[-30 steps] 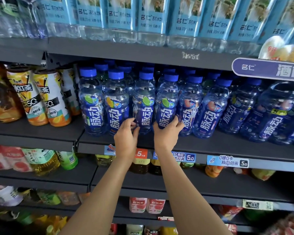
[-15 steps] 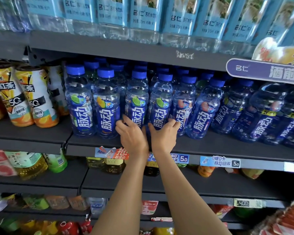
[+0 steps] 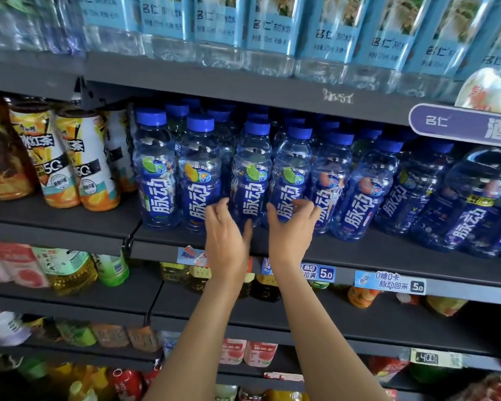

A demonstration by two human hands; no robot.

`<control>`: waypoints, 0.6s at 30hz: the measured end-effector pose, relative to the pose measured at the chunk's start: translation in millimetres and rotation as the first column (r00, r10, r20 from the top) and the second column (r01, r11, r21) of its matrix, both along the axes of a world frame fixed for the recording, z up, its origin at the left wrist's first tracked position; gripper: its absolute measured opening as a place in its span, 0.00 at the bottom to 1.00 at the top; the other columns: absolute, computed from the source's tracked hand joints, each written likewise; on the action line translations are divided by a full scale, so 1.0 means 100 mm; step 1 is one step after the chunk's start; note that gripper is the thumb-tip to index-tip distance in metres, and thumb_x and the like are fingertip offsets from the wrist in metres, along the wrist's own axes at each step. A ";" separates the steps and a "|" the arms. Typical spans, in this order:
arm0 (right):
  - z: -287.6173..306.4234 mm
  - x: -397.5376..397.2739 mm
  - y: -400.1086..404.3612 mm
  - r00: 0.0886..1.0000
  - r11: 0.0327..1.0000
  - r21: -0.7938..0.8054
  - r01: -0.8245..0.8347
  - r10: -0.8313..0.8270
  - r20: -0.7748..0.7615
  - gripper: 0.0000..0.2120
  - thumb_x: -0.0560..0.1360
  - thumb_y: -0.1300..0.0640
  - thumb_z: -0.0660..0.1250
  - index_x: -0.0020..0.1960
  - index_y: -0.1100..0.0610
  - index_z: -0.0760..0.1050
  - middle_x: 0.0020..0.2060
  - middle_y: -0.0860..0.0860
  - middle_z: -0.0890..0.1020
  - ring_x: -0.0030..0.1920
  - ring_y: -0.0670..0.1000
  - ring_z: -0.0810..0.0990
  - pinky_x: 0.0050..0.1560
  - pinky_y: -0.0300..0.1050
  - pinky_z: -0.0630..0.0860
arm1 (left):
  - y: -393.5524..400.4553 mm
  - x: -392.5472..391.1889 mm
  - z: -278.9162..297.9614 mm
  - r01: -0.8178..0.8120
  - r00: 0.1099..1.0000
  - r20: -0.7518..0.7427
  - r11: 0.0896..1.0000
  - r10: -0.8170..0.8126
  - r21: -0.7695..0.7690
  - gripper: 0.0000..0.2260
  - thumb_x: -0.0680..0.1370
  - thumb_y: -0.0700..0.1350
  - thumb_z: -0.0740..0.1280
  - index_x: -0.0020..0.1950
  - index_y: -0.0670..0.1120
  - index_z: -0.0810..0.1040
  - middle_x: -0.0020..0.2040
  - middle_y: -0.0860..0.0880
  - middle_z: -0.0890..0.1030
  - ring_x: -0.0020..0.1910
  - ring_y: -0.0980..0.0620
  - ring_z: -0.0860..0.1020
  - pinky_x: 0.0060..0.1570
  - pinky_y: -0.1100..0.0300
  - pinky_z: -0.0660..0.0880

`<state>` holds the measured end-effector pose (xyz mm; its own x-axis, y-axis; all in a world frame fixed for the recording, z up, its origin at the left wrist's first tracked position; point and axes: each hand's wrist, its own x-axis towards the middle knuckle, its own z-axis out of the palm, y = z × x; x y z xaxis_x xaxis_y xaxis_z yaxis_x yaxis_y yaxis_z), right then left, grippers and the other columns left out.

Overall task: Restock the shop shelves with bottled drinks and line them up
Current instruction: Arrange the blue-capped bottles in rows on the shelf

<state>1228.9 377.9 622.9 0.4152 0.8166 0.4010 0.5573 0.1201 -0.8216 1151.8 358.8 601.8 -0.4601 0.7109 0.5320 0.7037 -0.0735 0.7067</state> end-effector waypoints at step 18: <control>0.00 -0.63 0.03 0.977 0.989 -0.151 -0.002 0.034 0.210 0.37 0.74 0.48 0.68 0.73 0.61 0.54 0.66 0.55 0.62 0.64 0.55 0.67 0.59 0.48 0.67 | 0.00 -0.53 -0.02 -0.112 0.983 0.143 0.994 0.110 0.005 0.21 0.71 0.42 0.72 0.58 0.40 0.67 0.57 0.42 0.71 0.57 0.45 0.69 0.53 0.53 0.70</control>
